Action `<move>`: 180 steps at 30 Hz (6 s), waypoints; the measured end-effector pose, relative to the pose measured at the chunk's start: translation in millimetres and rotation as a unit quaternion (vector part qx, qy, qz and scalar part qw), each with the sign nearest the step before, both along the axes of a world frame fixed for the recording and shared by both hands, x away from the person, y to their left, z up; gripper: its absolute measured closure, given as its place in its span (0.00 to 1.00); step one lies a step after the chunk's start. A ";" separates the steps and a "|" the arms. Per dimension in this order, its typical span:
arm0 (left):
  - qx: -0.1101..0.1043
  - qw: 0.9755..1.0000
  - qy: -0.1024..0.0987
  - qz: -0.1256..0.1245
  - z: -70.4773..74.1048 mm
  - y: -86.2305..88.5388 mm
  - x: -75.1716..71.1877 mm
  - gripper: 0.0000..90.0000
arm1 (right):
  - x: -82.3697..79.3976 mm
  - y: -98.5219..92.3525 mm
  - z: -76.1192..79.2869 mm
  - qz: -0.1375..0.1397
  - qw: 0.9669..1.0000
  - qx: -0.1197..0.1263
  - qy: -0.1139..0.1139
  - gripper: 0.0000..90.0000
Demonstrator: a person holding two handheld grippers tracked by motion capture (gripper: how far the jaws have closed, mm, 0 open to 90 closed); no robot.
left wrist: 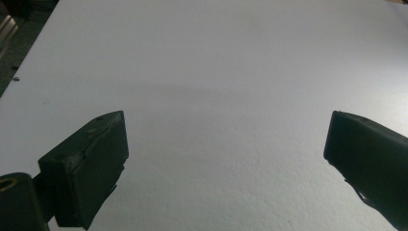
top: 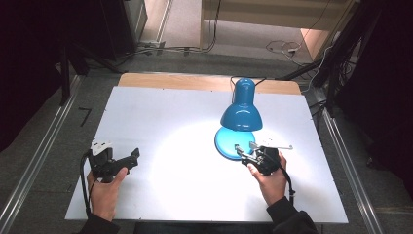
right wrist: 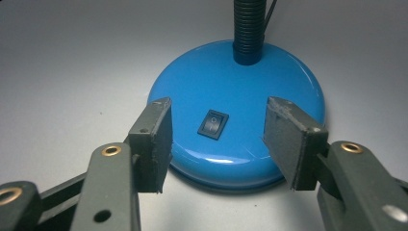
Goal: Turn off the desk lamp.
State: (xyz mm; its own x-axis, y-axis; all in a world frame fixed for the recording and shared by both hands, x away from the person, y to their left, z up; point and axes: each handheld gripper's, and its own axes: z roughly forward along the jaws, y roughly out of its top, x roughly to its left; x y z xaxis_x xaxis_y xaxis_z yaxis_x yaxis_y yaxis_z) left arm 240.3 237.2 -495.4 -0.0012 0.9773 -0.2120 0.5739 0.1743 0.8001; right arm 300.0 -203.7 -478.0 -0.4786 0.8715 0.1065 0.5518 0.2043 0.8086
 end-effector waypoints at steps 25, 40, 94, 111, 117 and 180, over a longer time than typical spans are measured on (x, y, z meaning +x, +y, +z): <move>-0.003 1.000 -0.001 0.000 0.2 0.7 -0.1 0.03 | 16.1 8.8 -10.6 0.002 1.000 0.006 0.001 0.97; -0.003 1.000 0.000 -0.001 -0.2 0.7 0.0 0.03 | 22.0 9.4 -16.9 -0.007 1.000 -0.005 0.006 0.97; -0.003 1.000 0.000 -0.002 0.2 0.9 -0.5 0.03 | 22.5 4.5 -10.2 0.010 1.000 0.015 0.004 0.38; -0.003 1.000 0.000 -0.002 0.1 0.7 -0.3 0.03 | 18.0 1.6 -5.8 0.016 1.000 0.020 0.006 0.30; -0.002 1.000 0.000 -0.002 -0.1 0.4 -0.2 0.03 | 16.4 -0.4 -3.9 0.017 1.000 0.020 0.005 0.30; -0.002 1.000 0.000 -0.002 -0.1 0.3 -0.2 0.03 | 2.1 -20.3 3.3 0.017 0.999 0.029 0.003 0.29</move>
